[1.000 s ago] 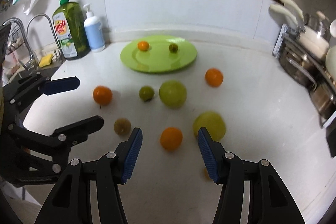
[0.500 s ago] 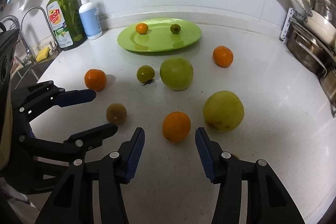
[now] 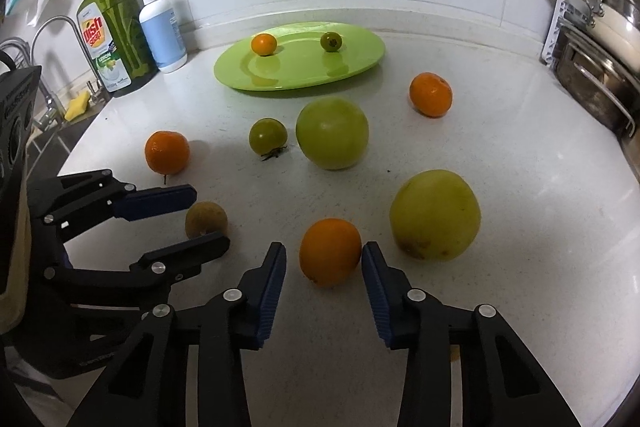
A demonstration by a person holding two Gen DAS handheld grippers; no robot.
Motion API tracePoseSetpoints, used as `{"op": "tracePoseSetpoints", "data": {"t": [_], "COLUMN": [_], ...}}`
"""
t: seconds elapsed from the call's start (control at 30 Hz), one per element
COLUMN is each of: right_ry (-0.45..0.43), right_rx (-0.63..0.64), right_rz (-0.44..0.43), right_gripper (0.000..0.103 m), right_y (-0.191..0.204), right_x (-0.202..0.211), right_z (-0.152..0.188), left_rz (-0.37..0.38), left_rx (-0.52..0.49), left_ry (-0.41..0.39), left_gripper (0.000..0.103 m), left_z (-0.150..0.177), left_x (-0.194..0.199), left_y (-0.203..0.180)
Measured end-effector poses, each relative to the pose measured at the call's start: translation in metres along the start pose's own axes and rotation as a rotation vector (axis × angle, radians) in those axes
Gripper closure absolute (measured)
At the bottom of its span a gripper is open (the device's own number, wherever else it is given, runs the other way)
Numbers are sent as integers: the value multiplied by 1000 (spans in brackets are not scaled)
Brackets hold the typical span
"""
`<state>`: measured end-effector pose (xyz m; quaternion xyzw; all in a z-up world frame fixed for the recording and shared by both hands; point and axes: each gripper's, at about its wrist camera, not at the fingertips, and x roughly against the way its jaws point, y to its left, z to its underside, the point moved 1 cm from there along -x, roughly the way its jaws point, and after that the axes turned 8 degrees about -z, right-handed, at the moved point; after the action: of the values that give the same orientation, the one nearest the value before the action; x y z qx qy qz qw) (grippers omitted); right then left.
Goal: Organize fruits
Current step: 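Grasp an orange with the right tool while the left tool grasps a brown kiwi, then carry the orange and kiwi onto the green plate and open both tools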
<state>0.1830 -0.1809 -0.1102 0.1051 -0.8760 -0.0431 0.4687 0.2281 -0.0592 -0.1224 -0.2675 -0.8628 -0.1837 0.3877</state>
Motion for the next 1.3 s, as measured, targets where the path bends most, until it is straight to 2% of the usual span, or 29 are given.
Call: {"op": "tracePoseSetpoints", "data": {"t": [0.13,0.4,0.67,0.9,1.1,1.3], "right_ry": [13,12,-7,-63,-135,-198], "right_rx": [-1,5,22,34,77,118], "right_rz": [-12,-26,-46,-78,-86,-89], "right_gripper": [70,70,70,70,70,70], "right_y": [-1,0,2,7,13,16], "right_x": [-4,-4,5,29,51,65], "right_z": [-1,-1,-2,-15,-37,-64], "left_rz": [6,3,-20,-57,-79,-133], "left_rx": [11,50,100,124,162,163], "left_ry": [8,13,-12,-64,-119,-181], "left_gripper": [75,75,75,75,75,75], "left_z": [-1,-2,-6,-20,-40,-61], "left_x": [-2,-1,18,43,63,80], "left_y": [0,0,4,6,15,24]}}
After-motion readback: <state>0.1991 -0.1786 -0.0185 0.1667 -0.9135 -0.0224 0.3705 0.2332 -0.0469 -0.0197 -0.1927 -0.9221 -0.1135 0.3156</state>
